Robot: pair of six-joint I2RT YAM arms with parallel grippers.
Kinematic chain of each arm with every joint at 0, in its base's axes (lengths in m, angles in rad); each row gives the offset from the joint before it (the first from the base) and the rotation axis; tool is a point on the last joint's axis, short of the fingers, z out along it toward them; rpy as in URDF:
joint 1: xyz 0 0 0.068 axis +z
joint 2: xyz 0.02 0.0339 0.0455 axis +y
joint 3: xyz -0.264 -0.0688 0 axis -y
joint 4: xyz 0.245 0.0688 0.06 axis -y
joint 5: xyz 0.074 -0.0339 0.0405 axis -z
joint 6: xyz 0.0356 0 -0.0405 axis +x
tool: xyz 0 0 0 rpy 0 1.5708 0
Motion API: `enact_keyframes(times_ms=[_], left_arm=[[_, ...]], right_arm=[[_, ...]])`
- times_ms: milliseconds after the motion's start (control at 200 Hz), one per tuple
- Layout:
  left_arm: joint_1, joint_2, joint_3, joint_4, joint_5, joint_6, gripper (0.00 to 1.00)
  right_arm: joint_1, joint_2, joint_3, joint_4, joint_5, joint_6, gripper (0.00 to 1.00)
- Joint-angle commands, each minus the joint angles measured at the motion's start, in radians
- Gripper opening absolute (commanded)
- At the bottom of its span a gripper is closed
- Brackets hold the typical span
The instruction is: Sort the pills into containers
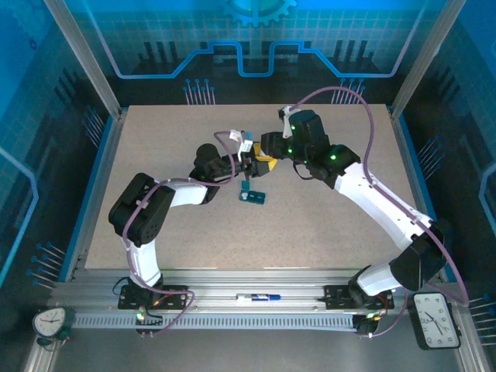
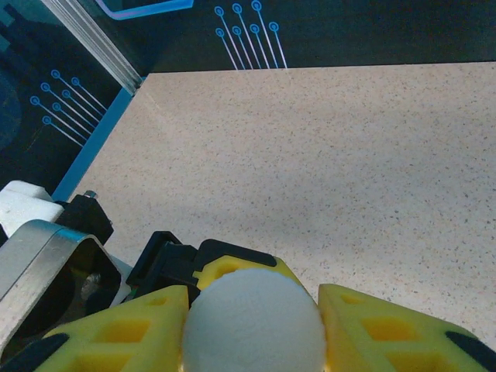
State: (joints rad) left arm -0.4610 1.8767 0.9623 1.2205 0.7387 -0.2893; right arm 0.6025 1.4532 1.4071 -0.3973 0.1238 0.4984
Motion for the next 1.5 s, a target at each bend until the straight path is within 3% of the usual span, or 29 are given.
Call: enact_keyframes(times_ms=[0,340,590,845,1221,1491], left_arm=[[-0.003,-0.025,0.028,0.099,-0.03,0.001,0.0],[-0.003,-0.028,0.024,0.091,-0.028,0.005,0.0],[-0.004,-0.027,0.024,0.097,-0.027,0.001,0.0],[-0.004,-0.032,0.026,0.092,-0.024,0.001,0.0],[-0.003,-0.034,0.027,0.085,-0.024,0.004,0.0],[-0.003,-0.035,0.026,0.086,-0.024,0.003,0.0]], right_arm=[[0.033,0.033,0.026,-0.085,-0.031,0.016,0.47],[-0.032,0.057,0.196,-0.205,-0.163,-0.062,0.68],[-0.081,0.042,0.264,-0.259,-0.232,-0.211,0.8],[-0.125,0.082,0.303,-0.335,-0.274,-0.38,0.81],[-0.131,0.135,0.326,-0.348,-0.337,-0.396,0.79],[-0.138,0.165,0.342,-0.356,-0.354,-0.388,0.66]])
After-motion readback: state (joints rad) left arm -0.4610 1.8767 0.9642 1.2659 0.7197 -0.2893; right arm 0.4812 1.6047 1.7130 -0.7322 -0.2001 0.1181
